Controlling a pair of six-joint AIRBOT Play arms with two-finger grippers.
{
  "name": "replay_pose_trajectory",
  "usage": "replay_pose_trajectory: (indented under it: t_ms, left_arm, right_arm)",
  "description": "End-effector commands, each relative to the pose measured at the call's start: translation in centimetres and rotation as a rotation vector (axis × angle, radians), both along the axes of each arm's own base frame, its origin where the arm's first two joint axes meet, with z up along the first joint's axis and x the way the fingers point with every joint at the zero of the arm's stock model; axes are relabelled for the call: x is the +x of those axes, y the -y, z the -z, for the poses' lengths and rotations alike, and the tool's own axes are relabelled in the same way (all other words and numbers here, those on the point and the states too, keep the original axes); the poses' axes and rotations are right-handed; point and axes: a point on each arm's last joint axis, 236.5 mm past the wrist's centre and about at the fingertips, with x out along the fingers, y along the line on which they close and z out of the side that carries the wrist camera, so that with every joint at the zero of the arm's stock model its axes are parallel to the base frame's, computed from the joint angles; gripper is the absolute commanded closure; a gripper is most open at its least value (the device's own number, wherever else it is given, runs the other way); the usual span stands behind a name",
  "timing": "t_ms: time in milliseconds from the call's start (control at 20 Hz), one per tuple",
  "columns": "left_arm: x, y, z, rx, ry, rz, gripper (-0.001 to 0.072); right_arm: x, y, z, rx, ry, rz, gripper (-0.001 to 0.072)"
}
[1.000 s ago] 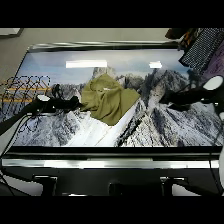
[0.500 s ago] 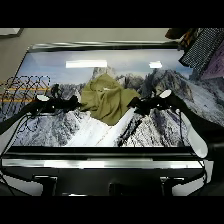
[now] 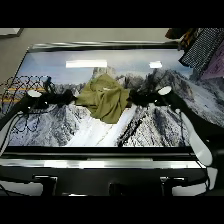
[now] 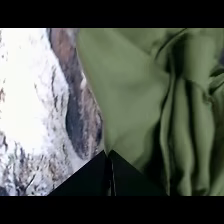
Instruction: Fold the clothes and pants, and hang the long-sleeved shirts on hangers.
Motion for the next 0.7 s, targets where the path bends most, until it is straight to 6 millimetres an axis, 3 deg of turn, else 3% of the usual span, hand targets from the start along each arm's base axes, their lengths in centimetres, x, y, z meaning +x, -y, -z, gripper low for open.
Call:
replay_pose_trajectory:
  t_ms: [0, 100, 150, 200, 300, 400, 500, 650]
  left_arm:
    - [0.8, -1.7, -11.3, 0.077, 0.227, 0.040, 0.0694]
    - [-0.4, -2.6, -20.6, 0.137, 0.393, 0.037, 0.0694]
    - [-1.5, -3.0, -25.2, 0.169, 0.482, 0.019, 0.0694]
    - [-3.2, -3.5, -30.0, 0.199, 0.574, -0.009, 0.0694]
    - [-7.7, -4.4, -37.5, 0.235, 0.715, -0.085, 0.0693]
    - [-12.8, -5.9, -42.2, 0.266, 0.798, -0.183, 0.0693]
    - [-17.7, -7.5, -45.3, 0.286, 0.849, -0.285, 0.0693]
    - [-23.6, -8.8, -46.5, 0.342, 0.868, -0.348, 0.0693]
  right_arm:
    - [0.9, 3.7, -14.1, -0.048, 0.312, 0.016, 0.0686]
    - [-0.4, 6.7, -24.4, -0.118, 0.524, 0.067, 0.0686]
    - [-2.0, 8.0, -29.4, -0.152, 0.623, 0.101, 0.0686]
    - [-4.3, 9.1, -34.0, -0.190, 0.724, 0.128, 0.0686]
    - [-9.5, 11.1, -40.7, -0.296, 0.880, 0.190, 0.0686]
    - [-15.2, 13.2, -44.5, -0.373, 0.958, 0.277, 0.0686]
    - [-20.4, 15.3, -46.3, -0.431, 0.988, 0.364, 0.0686]
    - [-26.0, 16.4, -47.3, -0.460, 1.016, 0.414, 0.0686]
